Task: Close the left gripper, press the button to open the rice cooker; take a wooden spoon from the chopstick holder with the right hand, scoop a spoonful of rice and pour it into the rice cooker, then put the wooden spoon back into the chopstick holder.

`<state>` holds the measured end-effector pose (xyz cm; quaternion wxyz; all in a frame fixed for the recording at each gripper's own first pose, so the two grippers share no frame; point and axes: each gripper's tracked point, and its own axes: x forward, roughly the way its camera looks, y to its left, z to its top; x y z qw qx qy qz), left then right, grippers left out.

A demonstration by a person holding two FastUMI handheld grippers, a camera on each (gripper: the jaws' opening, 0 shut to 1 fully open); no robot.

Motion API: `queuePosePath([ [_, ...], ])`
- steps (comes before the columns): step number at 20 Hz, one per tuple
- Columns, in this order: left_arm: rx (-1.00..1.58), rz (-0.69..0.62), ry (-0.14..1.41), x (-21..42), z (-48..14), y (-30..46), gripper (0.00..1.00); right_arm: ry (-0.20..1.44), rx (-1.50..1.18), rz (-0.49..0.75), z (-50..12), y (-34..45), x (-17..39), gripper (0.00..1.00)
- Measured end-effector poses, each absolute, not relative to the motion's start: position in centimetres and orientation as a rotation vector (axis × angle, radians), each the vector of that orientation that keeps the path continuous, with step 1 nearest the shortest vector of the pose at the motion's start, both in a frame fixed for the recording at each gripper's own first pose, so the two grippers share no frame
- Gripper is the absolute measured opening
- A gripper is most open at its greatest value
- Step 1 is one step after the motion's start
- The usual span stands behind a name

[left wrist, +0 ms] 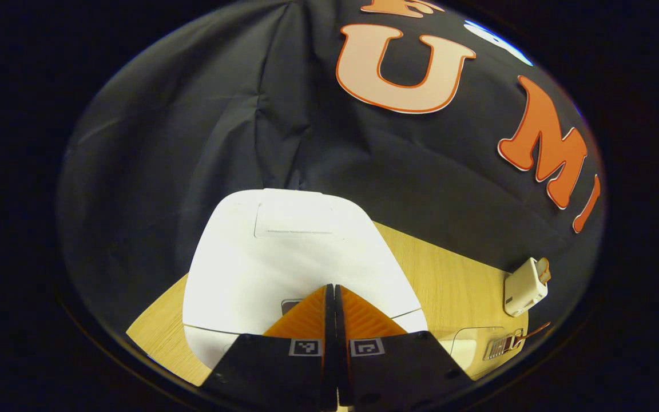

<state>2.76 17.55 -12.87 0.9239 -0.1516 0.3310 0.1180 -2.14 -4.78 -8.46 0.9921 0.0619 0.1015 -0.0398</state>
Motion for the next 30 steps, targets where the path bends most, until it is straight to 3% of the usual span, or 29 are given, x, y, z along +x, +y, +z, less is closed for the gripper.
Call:
queuePosePath([
  [3, -0.230, 0.278, 0.515, 3.0, -9.0, 18.9, 0.00, 0.227, 0.129, -0.090, -9.1, -4.9, -2.1, 0.94],
  [4, -0.193, 0.298, 0.470, 3.1, -7.4, 19.3, 0.05, 0.236, 0.132, -0.092, -9.4, -4.9, -2.0, 0.94],
  [7, -0.120, 0.375, 0.307, 3.2, -3.4, 20.1, 0.05, 0.274, 0.117, -0.112, -11.7, -5.3, -1.1, 0.94],
  [13, -0.052, 0.341, 0.193, 2.6, -1.4, 18.3, 0.16, 0.350, 0.230, -0.108, -15.2, -3.9, 0.7, 0.92],
  [14, -0.046, 0.317, 0.182, 2.3, -1.2, 17.1, 0.12, 0.352, 0.260, -0.103, -15.5, -3.7, 1.1, 0.91],
  [15, -0.049, 0.294, 0.187, 2.2, -1.4, 16.1, 0.20, 0.353, 0.292, -0.100, -15.6, -3.5, 1.4, 0.90],
  [16, -0.047, 0.266, 0.196, 2.2, -1.8, 15.1, 0.21, 0.354, 0.319, -0.099, -15.7, -3.3, 1.8, 0.87],
  [18, -0.032, 0.231, 0.216, 1.6, -2.3, 13.4, 0.38, 0.354, 0.367, -0.109, -15.9, -3.5, 2.1, 0.79],
  [19, -0.024, 0.218, 0.214, 1.7, -2.4, 13.0, 0.38, 0.355, 0.386, -0.108, -16.0, -3.4, 2.4, 0.77],
  [20, -0.016, 0.210, 0.211, 1.4, -2.4, 12.4, 0.39, 0.353, 0.408, -0.107, -16.0, -3.4, 2.6, 0.65],
  [21, -0.008, 0.207, 0.210, 1.4, -2.4, 12.2, 0.39, 0.356, 0.434, -0.101, -16.1, -3.2, 2.9, 0.66],
  [24, 0.000, 0.187, 0.210, 0.9, -2.6, 11.3, 0.38, 0.388, 0.482, -0.099, -17.0, -2.8, 3.0, 0.44],
  [28, 0.004, 0.182, 0.235, 0.8, -3.7, 11.0, 0.39, 0.400, 0.544, -0.062, -17.2, -1.7, 3.3, 0.27],
  [30, 0.001, 0.180, 0.246, 0.9, -4.1, 11.0, 0.38, 0.424, 0.554, -0.051, -17.9, -1.2, 3.2, 0.24],
])
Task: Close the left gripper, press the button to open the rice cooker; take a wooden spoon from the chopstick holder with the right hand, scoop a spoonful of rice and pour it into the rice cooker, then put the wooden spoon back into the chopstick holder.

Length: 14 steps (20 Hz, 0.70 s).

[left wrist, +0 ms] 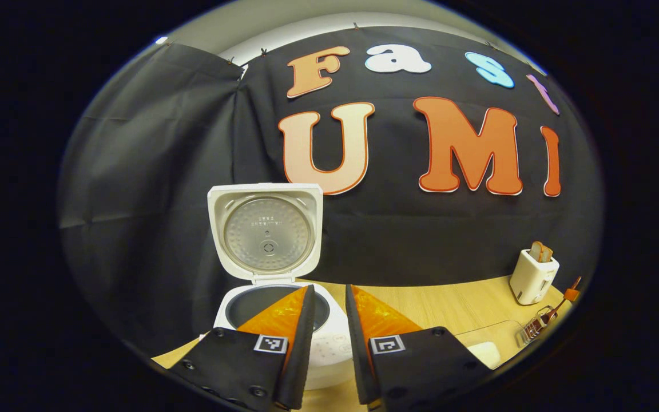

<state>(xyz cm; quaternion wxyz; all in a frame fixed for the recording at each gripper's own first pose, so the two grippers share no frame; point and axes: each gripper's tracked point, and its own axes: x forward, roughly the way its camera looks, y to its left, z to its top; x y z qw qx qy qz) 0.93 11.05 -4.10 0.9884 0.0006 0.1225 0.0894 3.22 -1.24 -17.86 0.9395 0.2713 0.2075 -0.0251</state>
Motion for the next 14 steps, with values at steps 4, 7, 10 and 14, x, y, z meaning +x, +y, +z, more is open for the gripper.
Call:
queuePosePath([
  [4, -0.005, 0.176, 0.258, 0.9, -4.6, 10.9, 0.39, 0.428, 0.587, -0.049, -17.8, -1.1, 3.2, 0.14],
  [7, 0.006, 0.175, 0.262, 0.8, -4.9, 10.8, 0.39, 0.406, 0.594, -0.060, -16.9, -1.2, 2.8, 0.09],
  [10, 0.012, 0.170, 0.263, 0.9, -5.1, 10.7, 0.39, 0.310, 0.538, -0.059, -13.3, -1.3, 2.5, 0.07],
  [14, 0.029, 0.173, 0.263, 0.8, -5.5, 10.9, 0.38, 0.199, 0.451, -0.057, -8.2, -1.1, 2.3, 0.07],
])
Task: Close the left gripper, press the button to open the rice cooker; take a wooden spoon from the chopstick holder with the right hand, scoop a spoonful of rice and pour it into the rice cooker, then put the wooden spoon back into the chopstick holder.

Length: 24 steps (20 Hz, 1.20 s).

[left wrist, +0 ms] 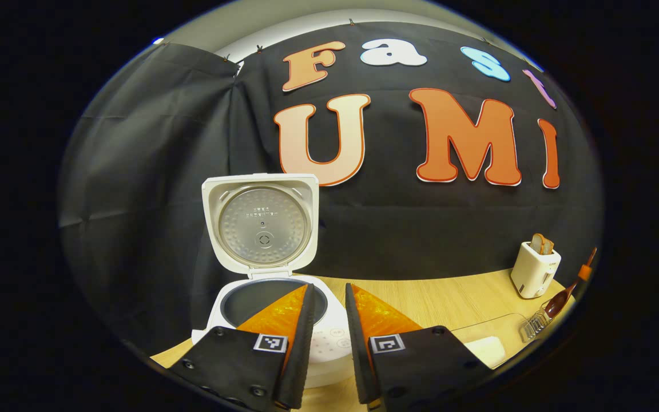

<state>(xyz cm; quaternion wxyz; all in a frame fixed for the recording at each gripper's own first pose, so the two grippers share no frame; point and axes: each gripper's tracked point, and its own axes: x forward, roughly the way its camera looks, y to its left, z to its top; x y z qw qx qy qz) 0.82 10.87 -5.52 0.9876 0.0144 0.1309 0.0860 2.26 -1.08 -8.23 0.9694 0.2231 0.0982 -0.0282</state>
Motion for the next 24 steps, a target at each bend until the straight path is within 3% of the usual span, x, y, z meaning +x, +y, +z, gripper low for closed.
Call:
queuePosePath([
  [2, 0.053, 0.177, 0.265, 0.7, -5.9, 11.1, 0.38, 0.150, 0.425, -0.033, -5.8, -0.1, 2.3, 0.07],
  [6, 0.083, 0.157, 0.246, 0.3, -6.1, 10.8, 0.52, 0.083, 0.413, 0.070, -2.1, 3.7, 2.1, 0.07],
  [9, 0.104, 0.153, 0.218, 0.0, -5.8, 10.7, 0.70, 0.069, 0.377, 0.151, -1.0, 7.7, 2.4, 0.07],
  [12, 0.100, 0.150, 0.210, -0.3, -6.0, 11.0, 0.69, 0.085, 0.342, 0.226, -1.7, 11.9, 2.7, 0.07],
  [13, 0.099, 0.149, 0.211, -0.4, -6.1, 11.1, 0.70, 0.096, 0.336, 0.246, -2.3, 13.0, 2.7, 0.02],
  [14, 0.098, 0.148, 0.215, -0.5, -6.3, 11.2, 0.71, 0.114, 0.319, 0.271, -3.0, 14.3, 2.9, 0.07],
  [16, 0.096, 0.148, 0.220, -0.6, -6.7, 11.3, 0.70, 0.153, 0.275, 0.303, -4.8, 16.3, 3.1, 0.07],
  [24, 0.097, 0.142, 0.254, -0.5, -8.5, 11.4, 0.71, 0.182, -0.071, 0.336, -8.6, 19.4, 3.4, 0.07],
])
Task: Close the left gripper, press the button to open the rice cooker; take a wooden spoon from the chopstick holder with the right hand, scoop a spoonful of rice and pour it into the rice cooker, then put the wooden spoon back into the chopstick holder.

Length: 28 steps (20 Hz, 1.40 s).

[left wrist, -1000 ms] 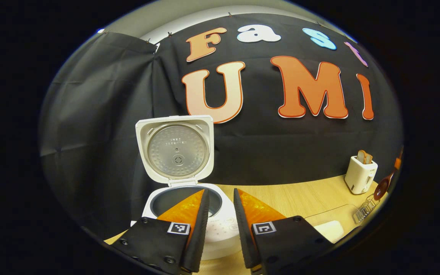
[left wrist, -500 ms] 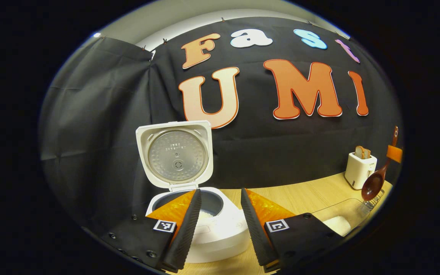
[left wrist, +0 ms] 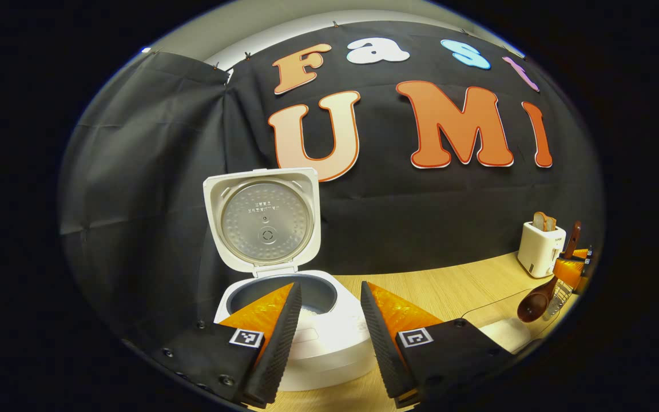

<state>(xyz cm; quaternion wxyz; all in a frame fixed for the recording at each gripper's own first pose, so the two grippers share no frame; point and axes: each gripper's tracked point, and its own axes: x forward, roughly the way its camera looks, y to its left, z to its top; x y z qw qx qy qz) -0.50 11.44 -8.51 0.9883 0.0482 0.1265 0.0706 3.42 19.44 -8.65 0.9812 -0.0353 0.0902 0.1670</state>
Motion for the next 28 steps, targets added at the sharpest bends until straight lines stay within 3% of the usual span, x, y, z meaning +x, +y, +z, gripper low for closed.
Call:
queuePosePath([
  [8, 0.086, 0.131, 0.265, -0.3, -9.8, 11.6, 0.71, 0.228, -0.189, 0.291, -12.7, 20.7, 2.7, 0.07],
  [16, 0.060, 0.131, 0.300, -0.5, -11.5, 12.0, 0.70, 0.378, 0.135, 0.340, -15.0, 22.6, 1.1, 0.08],
  [28, 0.014, 0.151, 0.300, -1.2, -12.1, 13.5, 0.71, 0.531, 0.653, 0.272, -15.6, 23.2, 1.9, 0.07],
])
